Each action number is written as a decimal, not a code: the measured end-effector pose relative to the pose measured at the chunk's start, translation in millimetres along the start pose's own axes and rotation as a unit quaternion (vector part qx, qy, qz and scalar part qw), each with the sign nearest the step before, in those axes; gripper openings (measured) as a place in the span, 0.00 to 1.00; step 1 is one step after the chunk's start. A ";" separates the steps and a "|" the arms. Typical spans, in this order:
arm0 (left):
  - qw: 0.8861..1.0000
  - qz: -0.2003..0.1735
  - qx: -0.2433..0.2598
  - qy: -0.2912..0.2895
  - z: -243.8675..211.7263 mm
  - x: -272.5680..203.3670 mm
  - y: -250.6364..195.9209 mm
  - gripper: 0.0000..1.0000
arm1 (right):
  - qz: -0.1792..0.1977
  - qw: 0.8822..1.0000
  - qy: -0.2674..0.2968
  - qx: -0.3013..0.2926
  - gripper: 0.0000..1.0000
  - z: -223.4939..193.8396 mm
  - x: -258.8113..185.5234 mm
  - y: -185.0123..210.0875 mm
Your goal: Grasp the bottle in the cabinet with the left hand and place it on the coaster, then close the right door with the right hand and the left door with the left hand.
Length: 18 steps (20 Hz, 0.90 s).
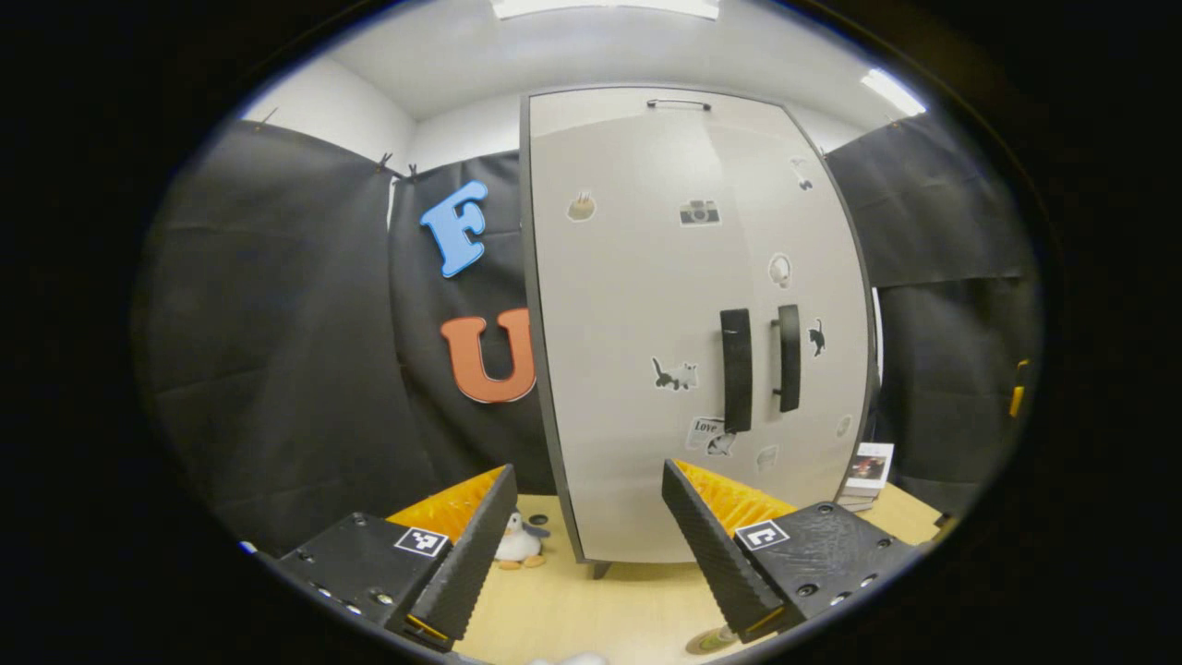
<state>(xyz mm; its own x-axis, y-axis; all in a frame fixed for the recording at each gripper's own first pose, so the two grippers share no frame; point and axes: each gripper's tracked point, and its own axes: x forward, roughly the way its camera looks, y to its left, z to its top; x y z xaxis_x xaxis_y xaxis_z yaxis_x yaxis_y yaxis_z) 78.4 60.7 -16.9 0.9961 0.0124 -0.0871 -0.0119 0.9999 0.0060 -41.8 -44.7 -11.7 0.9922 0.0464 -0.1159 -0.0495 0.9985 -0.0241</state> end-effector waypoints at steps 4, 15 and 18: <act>1.000 0.006 -0.007 -0.007 6.5 -26.3 -0.8 0.97 | -0.009 1.000 -0.009 0.006 0.99 3.7 4.4 0.3; 1.000 0.027 -0.004 0.003 -24.8 -103.3 -11.3 0.97 | -0.017 0.999 -0.031 0.000 0.99 1.7 13.7 15.0; 0.999 0.032 0.002 0.009 -36.1 -111.8 -9.7 0.97 | -0.016 0.999 -0.036 0.005 0.99 -0.6 14.8 20.9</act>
<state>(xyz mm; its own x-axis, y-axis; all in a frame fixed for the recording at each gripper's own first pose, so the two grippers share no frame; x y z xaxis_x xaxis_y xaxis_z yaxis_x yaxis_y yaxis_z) -36.0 49.8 -43.1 0.9915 0.0770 -0.1053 -0.0756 0.9970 0.0169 -28.2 -23.2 -14.5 0.9990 0.0160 -0.0429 -0.0167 0.9997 -0.0169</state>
